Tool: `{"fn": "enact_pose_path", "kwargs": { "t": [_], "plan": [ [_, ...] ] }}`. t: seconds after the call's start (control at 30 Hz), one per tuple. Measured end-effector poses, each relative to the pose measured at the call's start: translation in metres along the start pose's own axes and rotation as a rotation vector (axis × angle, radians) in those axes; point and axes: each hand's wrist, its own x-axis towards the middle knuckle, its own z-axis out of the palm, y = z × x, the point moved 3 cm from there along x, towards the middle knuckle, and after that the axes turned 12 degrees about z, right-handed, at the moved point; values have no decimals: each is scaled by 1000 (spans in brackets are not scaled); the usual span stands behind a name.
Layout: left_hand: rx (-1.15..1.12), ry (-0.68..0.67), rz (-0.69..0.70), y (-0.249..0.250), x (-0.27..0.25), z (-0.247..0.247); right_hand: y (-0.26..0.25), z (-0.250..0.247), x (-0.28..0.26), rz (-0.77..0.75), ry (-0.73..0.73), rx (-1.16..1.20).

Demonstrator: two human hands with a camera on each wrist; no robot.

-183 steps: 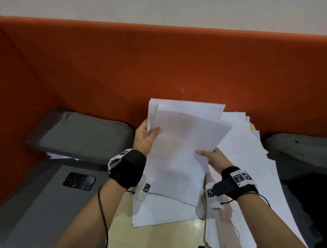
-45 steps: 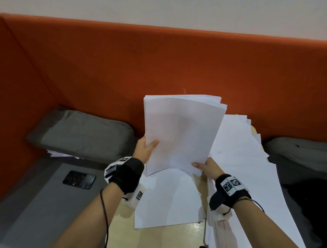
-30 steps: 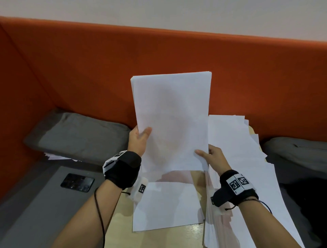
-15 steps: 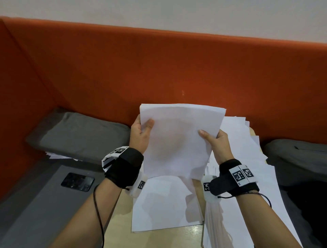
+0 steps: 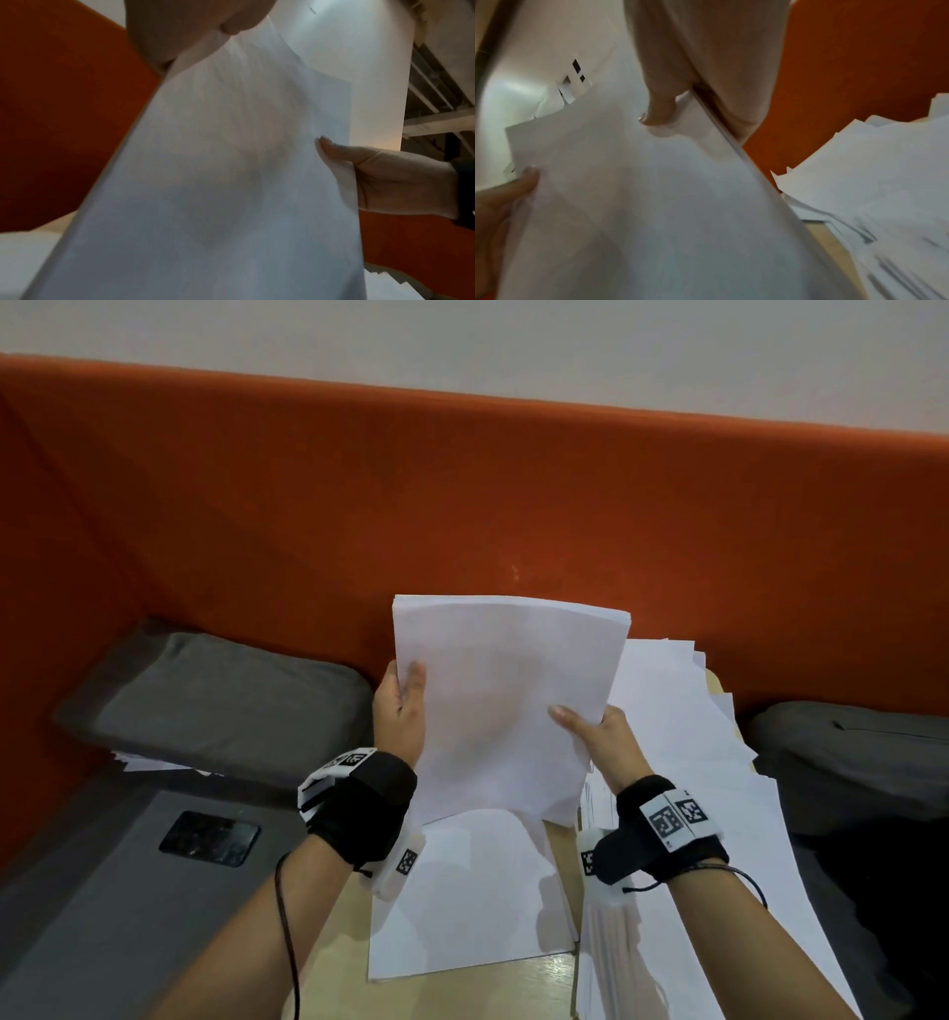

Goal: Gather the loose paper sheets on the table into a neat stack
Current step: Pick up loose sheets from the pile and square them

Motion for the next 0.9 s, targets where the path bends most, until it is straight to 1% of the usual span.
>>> {"fn": "enact_pose_path", "kwargs": {
  "t": [0.1, 0.17, 0.27, 0.33, 0.37, 0.4, 0.47, 0.5, 0.53, 0.57, 0.6, 0.63, 0.7, 0.8, 0.87, 0.9],
  "plan": [
    [61, -31, -53, -16, -6, -2, 5, 1, 1, 7, 72, 24],
    [99, -40, -68, -17, -4, -2, 2, 1, 1, -3, 77, 56],
    [154, 7, -94, -23, 3, -7, 8, -1, 4, 51, 70, 10],
    [205, 48, -193, -42, 3, -18, 18, -4, 7, 114, 68, 7],
    [269, 52, -261, -55, 2, -27, 25, -5, 8, 155, 76, -1],
    [382, 31, -345, -70, -2, -37, 35, -8, 8, 208, 87, -16],
    [679, -73, -550, -96, -14, -57, 63, -14, 9, 320, 93, -60],
    [782, -124, -640, -103, -22, -64, 79, -17, 8, 375, 93, -113],
    [820, -169, -705, -106, -29, -68, 98, -21, 9, 418, 94, -203],
    [801, -195, -747, -109, -36, -70, 113, -26, 11, 450, 97, -304],
    [778, -213, -759, -109, -42, -70, 124, -29, 13, 474, 103, -365],
    [783, -228, -743, -111, -45, -71, 128, -30, 13, 485, 102, -389],
    [810, -235, -647, -110, -48, -73, 129, -31, 17, 495, 92, -406],
    [746, -234, -521, -106, -48, -67, 129, -32, 21, 487, 77, -417],
    [738, -234, -491, -108, -45, -62, 131, -32, 21, 481, 71, -416],
    [759, -243, -511, -112, -44, -60, 131, -32, 20, 481, 71, -415]
  ]
}}
